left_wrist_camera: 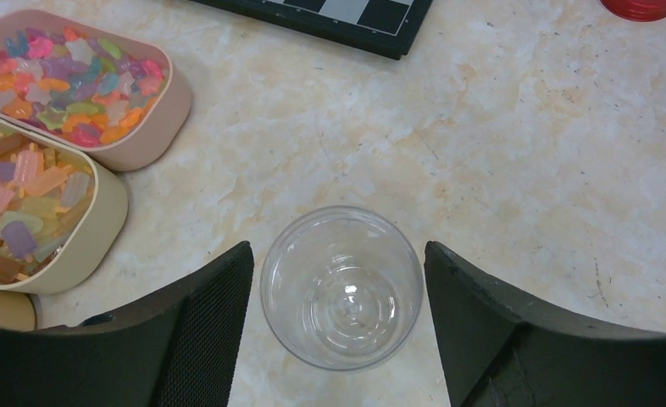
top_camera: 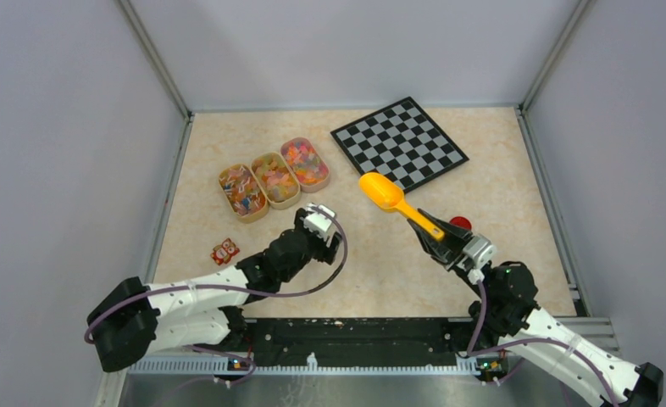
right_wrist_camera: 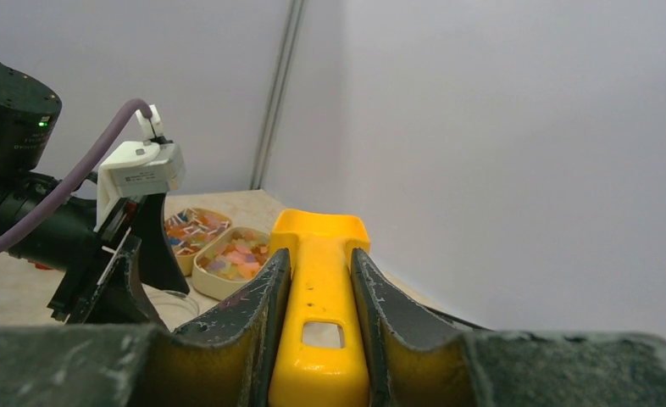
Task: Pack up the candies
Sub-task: Move the packing bottle to the center of the board, then place the fake candies in the packing bottle.
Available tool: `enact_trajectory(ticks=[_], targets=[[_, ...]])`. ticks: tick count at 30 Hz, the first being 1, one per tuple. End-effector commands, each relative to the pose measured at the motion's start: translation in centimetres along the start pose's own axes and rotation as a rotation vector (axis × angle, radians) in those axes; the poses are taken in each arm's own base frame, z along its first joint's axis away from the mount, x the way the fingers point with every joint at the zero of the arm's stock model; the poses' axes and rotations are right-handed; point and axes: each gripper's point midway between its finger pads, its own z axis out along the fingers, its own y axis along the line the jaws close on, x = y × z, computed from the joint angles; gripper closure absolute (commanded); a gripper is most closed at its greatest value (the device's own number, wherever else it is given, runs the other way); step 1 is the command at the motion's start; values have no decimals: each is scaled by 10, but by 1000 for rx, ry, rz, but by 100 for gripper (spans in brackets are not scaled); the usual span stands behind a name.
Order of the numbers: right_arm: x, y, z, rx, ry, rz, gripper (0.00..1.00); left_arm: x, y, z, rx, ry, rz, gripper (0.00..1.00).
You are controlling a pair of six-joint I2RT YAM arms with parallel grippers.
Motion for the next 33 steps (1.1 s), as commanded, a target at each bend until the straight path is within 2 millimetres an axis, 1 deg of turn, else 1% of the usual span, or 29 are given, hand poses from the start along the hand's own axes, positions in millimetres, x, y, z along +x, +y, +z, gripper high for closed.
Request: enact_trajectory(ticks=[1,3,4,7,9,11,13,17,18,20,23,24,25,27,30,33], targets=[[-24,-2,5,-5,-68,14,100,-12,4,-3,-30,-20,-65,20],[-24,-1,5,-12,-62,11,100,-17,7,-6,-45,-17,-87,16],[-24,0,5,-19,-59,9,100,-24,8,-8,-54,-22,-104,14],[-20,5,5,-46,-48,10,100,-53,15,-18,-84,-58,-155,2],[-16,11,4,-70,-41,20,100,-74,23,-25,-121,-89,-175,1],[-13,15,4,-90,-34,30,100,-90,36,-33,-196,-97,-216,1],[-13,20,5,-116,-32,39,100,-98,47,-39,-262,-76,-234,1],[-13,31,8,-178,-20,58,100,-118,60,-44,-319,-62,-194,1],[-12,34,9,-199,-8,62,100,-123,66,-45,-339,-61,-182,1],[-10,40,11,-233,13,69,100,-132,85,-45,-381,-57,-187,1],[-10,45,13,-263,29,80,100,-144,120,-42,-355,-71,-290,1],[-9,46,14,-270,34,83,100,-145,146,-44,-377,-77,-343,1],[-11,47,15,-278,36,85,100,-145,159,-45,-374,-75,-380,1],[-8,50,16,-298,57,91,100,-146,176,-47,-376,-66,-421,1],[-4,56,17,-329,85,98,100,-137,193,-50,-427,-49,-444,1],[-2,57,18,-340,101,102,100,-119,198,-54,-469,-39,-448,1]])
